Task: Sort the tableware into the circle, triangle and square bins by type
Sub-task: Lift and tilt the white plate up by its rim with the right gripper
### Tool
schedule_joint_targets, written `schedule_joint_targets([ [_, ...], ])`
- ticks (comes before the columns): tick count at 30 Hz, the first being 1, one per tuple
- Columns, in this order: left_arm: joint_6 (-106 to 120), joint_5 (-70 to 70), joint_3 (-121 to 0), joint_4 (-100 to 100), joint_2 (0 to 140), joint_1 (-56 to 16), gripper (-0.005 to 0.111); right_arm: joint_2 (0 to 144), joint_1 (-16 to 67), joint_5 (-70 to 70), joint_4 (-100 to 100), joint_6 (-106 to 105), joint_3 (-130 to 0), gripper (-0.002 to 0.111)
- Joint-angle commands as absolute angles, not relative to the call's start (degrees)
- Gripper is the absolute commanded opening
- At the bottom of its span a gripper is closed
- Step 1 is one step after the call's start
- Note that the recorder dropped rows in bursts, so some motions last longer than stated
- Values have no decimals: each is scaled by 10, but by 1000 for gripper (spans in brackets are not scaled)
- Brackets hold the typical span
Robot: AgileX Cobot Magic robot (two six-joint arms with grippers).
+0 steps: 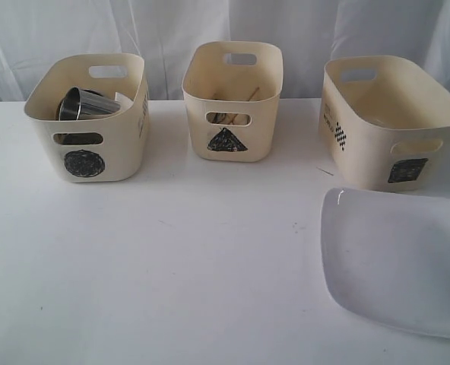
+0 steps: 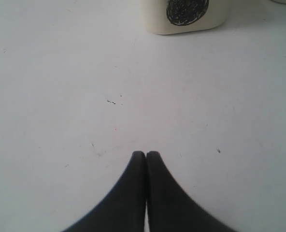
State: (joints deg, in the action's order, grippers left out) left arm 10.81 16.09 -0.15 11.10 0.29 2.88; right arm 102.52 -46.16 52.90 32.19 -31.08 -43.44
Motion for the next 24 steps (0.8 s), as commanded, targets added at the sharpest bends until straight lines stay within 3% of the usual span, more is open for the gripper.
schedule_joint_targets([
  [1,104,160,0,117,1,27,0,1013,-458,595,289,-319,-426,0],
  [10,104,160,0,117,1,27,0,891,-454,636,355,-335,-426,0],
  [24,104,160,0,117,1,27,0,833,-345,637,365,-349,-426,0],
])
